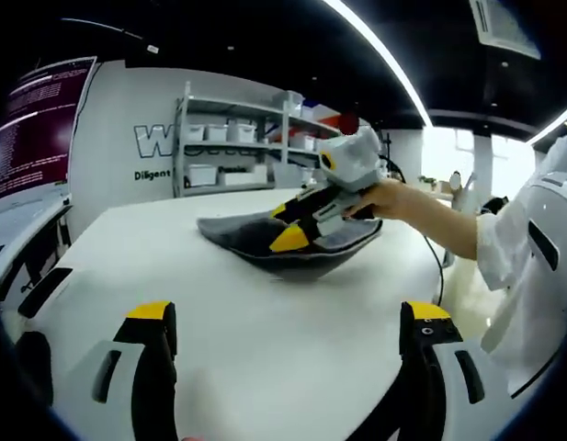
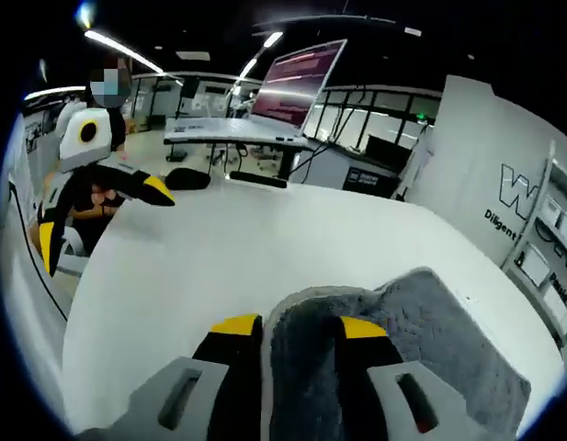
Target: Open the folded towel by lifting each exposed corner and separating the folded layers until the towel lies flat within the target outline without major curled edges
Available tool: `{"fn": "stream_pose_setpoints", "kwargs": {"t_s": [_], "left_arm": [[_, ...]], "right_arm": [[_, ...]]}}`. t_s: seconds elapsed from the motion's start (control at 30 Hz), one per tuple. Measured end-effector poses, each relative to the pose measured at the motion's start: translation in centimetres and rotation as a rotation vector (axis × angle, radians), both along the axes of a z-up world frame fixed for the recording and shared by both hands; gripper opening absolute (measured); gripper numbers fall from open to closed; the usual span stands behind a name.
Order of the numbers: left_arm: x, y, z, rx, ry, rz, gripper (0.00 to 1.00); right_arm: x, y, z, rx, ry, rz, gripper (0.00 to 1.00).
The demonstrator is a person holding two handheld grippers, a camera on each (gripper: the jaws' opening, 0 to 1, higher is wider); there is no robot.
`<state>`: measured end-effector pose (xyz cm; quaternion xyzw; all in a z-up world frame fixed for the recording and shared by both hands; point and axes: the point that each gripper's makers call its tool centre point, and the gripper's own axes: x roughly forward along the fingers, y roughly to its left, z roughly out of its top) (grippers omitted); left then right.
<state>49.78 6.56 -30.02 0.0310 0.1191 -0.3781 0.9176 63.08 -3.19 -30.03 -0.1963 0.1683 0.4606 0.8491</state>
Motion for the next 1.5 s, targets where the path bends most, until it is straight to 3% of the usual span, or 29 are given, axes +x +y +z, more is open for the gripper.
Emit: {"fn": "stream_pose_setpoints", "kwargs": {"t_s": [0.1, 0.2, 0.37, 0.47, 0.83, 1.1, 1.2, 1.5], "left_arm": [[0.2, 0.0, 0.0, -0.002, 0.000, 0.001, 0.99], [0.4, -0.2, 0.0, -0.006, 0.003, 0.001, 0.99], [0.6, -0.8, -0.1, -0.005, 0.006, -0.013, 0.99], [0.7, -1.0, -0.2, 0.000, 0.006, -0.020, 0.99], [0.8, -0.9, -0.3, -0.007, 0.012, -0.015, 0.99], [0.9, -0.7, -0.5, -0.004, 0.015, -0.008, 0.99], [0.9, -0.6, -0.6, -0.006, 0.019, -0.005, 0.99], [1.1, -0.5, -0.8, 0.002, 0.025, 0.000, 0.99]], "right_arm": [[0.1, -0.7, 0.8, 0.011, -0.016, 0.014, 0.00], [1.0, -2.9, 1.7, -0.080, -0.111, -0.032, 0.00], [3.3, -8.1, 4.5, -0.089, -0.186, -0.160, 0.00], [4.4, -12.2, 5.9, -0.132, -0.247, -0.259, 0.00], [7.2, -27.9, 8.6, -0.239, -0.308, -0.573, 0.00], [7.0, -38.4, 9.8, -0.265, -0.337, -0.789, 0.00], [6.2, -42.8, 10.0, -0.272, -0.345, -0.880, 0.00], [2.0, -53.0, 8.9, -0.264, -0.323, -1.106, 0.00]]}}
